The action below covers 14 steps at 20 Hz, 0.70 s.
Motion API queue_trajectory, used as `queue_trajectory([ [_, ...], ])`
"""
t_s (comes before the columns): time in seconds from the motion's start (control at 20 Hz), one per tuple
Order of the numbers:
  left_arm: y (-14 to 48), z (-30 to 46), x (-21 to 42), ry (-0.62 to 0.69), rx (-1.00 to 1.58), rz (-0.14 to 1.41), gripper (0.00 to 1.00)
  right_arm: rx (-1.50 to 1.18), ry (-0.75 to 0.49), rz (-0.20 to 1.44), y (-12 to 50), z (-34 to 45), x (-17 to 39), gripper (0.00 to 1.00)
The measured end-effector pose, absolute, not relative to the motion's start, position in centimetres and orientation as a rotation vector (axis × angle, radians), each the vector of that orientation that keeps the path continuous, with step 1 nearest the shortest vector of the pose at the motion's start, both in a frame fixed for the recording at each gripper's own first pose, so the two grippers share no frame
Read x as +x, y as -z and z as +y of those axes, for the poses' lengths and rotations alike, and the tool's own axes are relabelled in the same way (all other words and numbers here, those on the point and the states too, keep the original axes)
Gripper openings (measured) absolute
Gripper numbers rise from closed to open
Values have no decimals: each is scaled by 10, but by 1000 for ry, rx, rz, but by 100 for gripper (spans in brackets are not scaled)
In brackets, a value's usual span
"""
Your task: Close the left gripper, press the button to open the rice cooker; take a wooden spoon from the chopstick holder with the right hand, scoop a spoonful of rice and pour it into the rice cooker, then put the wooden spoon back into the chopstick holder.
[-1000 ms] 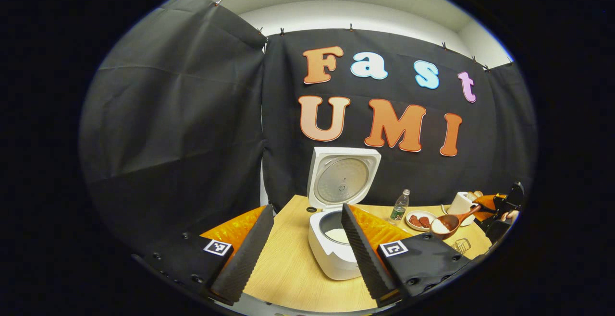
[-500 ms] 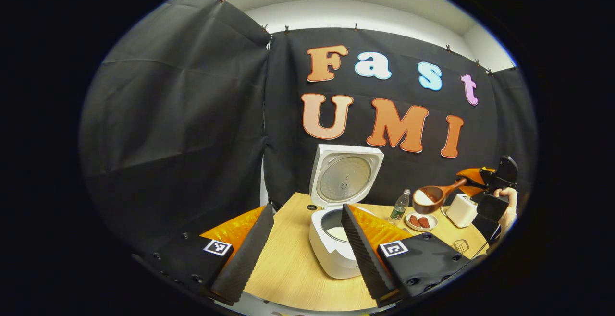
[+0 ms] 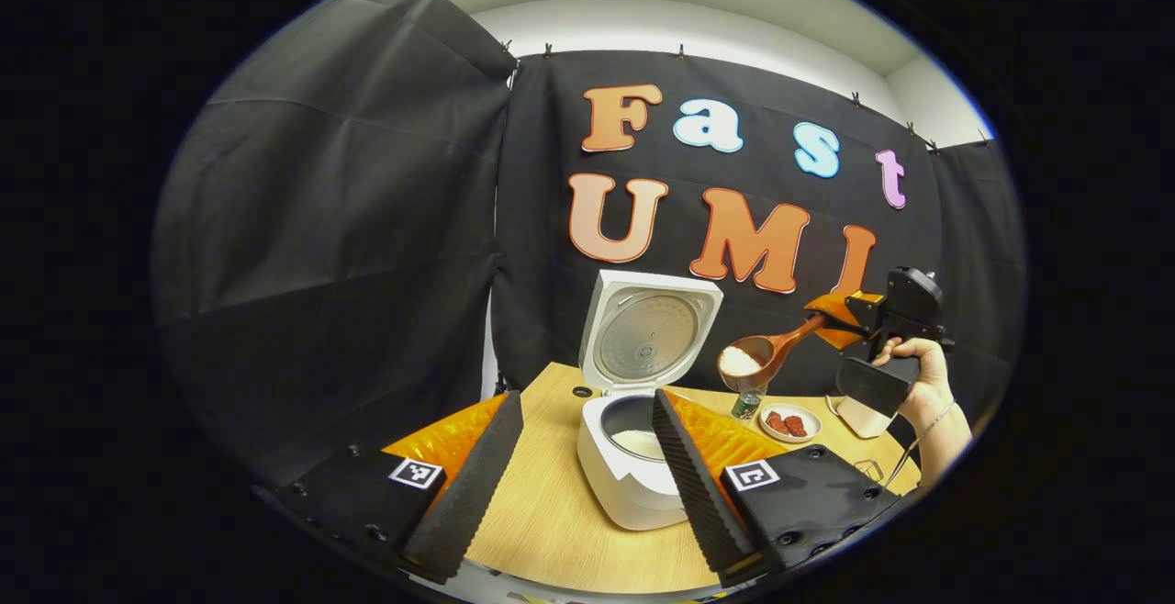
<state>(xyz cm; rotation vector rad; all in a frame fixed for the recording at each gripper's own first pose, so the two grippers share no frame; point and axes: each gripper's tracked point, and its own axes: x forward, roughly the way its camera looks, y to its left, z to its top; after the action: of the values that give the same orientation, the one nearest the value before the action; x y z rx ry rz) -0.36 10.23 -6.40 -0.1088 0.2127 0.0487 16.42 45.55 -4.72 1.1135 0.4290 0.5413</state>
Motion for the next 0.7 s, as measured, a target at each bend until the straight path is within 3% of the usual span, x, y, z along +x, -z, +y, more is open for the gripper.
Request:
queue_trajectory([
  [0.7, 64, 124, -8, -59, -104, 224, 96, 841, -553, 288, 31, 496, 162, 5],
])
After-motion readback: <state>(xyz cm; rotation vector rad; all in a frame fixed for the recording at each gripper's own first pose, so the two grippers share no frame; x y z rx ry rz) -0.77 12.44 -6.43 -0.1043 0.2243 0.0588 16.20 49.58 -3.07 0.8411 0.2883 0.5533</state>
